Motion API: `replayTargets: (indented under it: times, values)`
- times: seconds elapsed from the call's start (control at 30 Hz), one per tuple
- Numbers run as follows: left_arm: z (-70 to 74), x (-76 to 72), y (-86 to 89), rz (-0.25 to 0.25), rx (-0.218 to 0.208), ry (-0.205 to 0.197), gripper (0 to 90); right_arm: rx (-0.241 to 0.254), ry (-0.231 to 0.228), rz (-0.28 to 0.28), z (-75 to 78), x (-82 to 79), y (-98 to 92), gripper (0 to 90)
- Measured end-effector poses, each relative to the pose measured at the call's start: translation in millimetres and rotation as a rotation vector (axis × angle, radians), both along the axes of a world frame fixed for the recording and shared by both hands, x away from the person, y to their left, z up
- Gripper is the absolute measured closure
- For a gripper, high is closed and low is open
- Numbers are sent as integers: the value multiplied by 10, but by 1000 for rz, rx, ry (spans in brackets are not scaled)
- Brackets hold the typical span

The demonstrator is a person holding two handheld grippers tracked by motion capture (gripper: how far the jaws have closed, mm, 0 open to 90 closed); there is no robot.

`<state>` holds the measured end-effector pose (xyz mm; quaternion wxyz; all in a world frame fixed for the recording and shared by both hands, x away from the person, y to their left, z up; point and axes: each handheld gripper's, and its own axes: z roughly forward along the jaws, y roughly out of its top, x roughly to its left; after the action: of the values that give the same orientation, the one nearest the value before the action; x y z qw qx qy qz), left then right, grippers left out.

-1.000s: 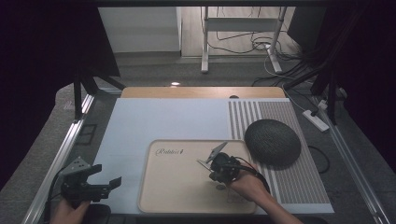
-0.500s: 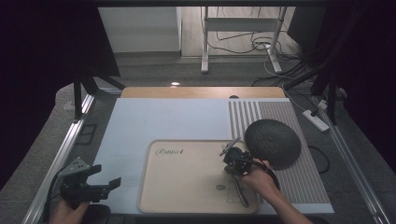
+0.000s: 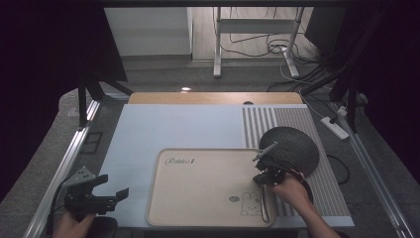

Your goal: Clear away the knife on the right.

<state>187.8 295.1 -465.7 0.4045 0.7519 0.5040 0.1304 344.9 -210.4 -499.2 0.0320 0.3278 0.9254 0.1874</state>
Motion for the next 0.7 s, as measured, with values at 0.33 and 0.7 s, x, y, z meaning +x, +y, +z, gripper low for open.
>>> replayTargets:
  times: [0.33, 0.7]
  values:
    - [-3, 8, 3, 3, -5, 4, 44, 67, 14, -8, 29, -17, 16, 850]
    - [-7, 13, 7, -4, -13, 8, 47, 137, -50, 25, 143, -93, 127, 611]
